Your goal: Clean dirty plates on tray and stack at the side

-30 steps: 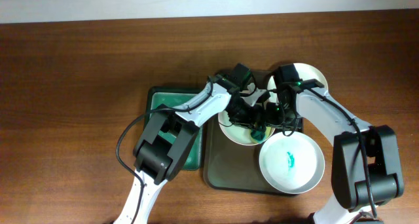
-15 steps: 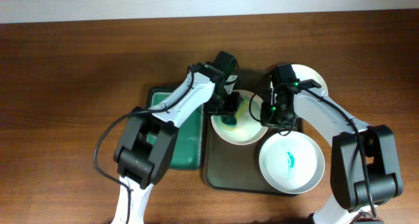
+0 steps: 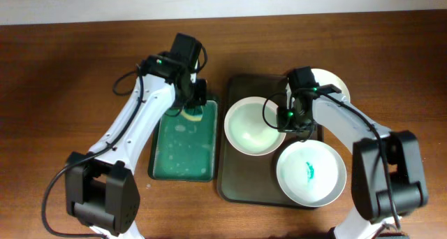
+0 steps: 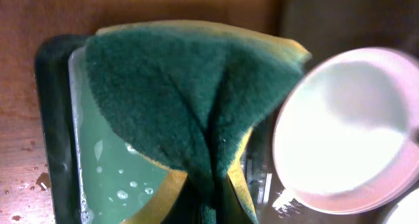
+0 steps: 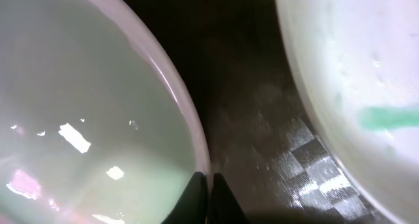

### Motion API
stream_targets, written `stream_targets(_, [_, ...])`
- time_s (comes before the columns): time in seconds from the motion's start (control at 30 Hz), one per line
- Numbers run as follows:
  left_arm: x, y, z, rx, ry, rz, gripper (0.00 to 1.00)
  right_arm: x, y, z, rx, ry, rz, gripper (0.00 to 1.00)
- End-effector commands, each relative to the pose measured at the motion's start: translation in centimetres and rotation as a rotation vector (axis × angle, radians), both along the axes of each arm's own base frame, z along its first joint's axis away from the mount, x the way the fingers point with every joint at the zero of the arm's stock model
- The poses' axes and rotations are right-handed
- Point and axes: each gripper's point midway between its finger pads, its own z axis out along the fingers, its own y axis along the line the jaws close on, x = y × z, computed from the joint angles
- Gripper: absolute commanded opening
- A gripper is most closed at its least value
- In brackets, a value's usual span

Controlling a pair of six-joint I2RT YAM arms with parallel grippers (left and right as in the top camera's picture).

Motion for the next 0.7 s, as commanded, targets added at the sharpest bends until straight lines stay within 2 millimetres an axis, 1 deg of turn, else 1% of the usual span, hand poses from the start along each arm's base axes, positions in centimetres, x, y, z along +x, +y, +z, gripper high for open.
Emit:
stream_targets(0.0, [-2.3, 1.6, -5.1, 0.061, 0.089, 0.012, 0.01, 0.9, -1.5, 6.0, -0.105, -0.164, -0.009, 0.04])
stream_targets(0.03, [-2.6, 1.7, -6.0, 0.063, 0.096, 0.012, 0.07, 0.5, -2.4, 7.8, -0.179, -0.21, -0.04, 0.04])
stream_targets(0.07, [-3.0, 1.9, -6.7, 0.066, 0.103, 0.012, 0.1, 0.2, -3.0, 9.5, -0.245, -0.257, -0.054, 0.04])
stream_targets(0.1, [-3.1, 1.9, -6.9, 0.067, 0.107, 0.012, 0.16, -0.1, -3.2, 10.9, -0.299, -0.301, -0.054, 0.04])
stream_targets(0.17, [-3.0, 1.9, -6.9, 0.065, 0.103, 0.011, 0.22, -0.6, -3.5, 13.1, -0.413, -0.379, -0.073, 0.04])
stream_targets(0.2, [-3.0, 1.8, -6.9, 0.063, 0.102, 0.011, 0.25, -0.8, -3.7, 14.2, -0.501, -0.427, -0.071, 0.04])
stream_targets(0.27, [-3.0, 1.5, -6.6, 0.045, 0.102, 0.007, 0.27, -1.1, -2.9, 15.8, -0.635, -0.502, -0.025, 0.04])
stream_targets(0.3, [-3.1, 1.3, -6.2, 0.021, 0.101, 0.005, 0.27, -1.4, -2.3, 16.6, -0.692, -0.543, -0.015, 0.04])
stream_targets(0.37, [-3.2, 0.9, -5.1, -0.014, 0.086, 0.002, 0.25, -1.8, -1.8, 17.5, -0.754, -0.589, -0.007, 0.04])
stream_targets(0.4, [-3.2, 0.8, -4.1, -0.031, 0.066, 0.0, 0.25, -2.0, -1.6, 18.1, -0.799, -0.613, 0.009, 0.04])
stream_targets(0.43, [-3.1, 0.9, -2.5, -0.045, 0.025, 0.001, 0.29, -2.3, -1.1, 18.5, -0.822, -0.632, 0.03, 0.04])
stream_targets(0.47, [-2.9, 1.2, -0.9, -0.06, -0.017, 0.01, 0.34, -2.6, -0.5, 18.7, -0.84, -0.645, 0.056, 0.04])
stream_targets(0.5, [-2.8, 1.8, 0.7, -0.074, -0.058, 0.024, 0.41, -3.0, 0.2, 19.0, -0.857, -0.664, 0.084, 0.04])
stream_targets(0.53, [-2.7, 2.2, 1.5, -0.081, -0.081, 0.034, 0.48, -3.1, 0.5, 19.3, -0.866, -0.676, 0.097, 0.04])
stream_targets(0.57, [-2.5, 2.7, 2.4, -0.085, -0.108, 0.048, 0.61, -3.4, 1.2, 19.7, -0.886, -0.702, 0.119, 0.04])
stream_targets(0.6, [-2.3, 3.2, 2.8, -0.075, -0.125, 0.06, 0.74, -3.7, 1.8, 20.3, -0.909, -0.733, 0.138, 0.04])
stream_targets(0.63, [-2.2, 3.6, 2.8, -0.058, -0.131, 0.067, 0.93, -4.0, 2.2, 20.7, -0.929, -0.756, 0.153, 0.04])
stream_targets(0.67, [-2.3, 3.9, 2.7, -0.04, -0.13, 0.073, 0.99, -4.3, 2.9, 21.1, -0.946, -0.785, 0.174, 0.04])
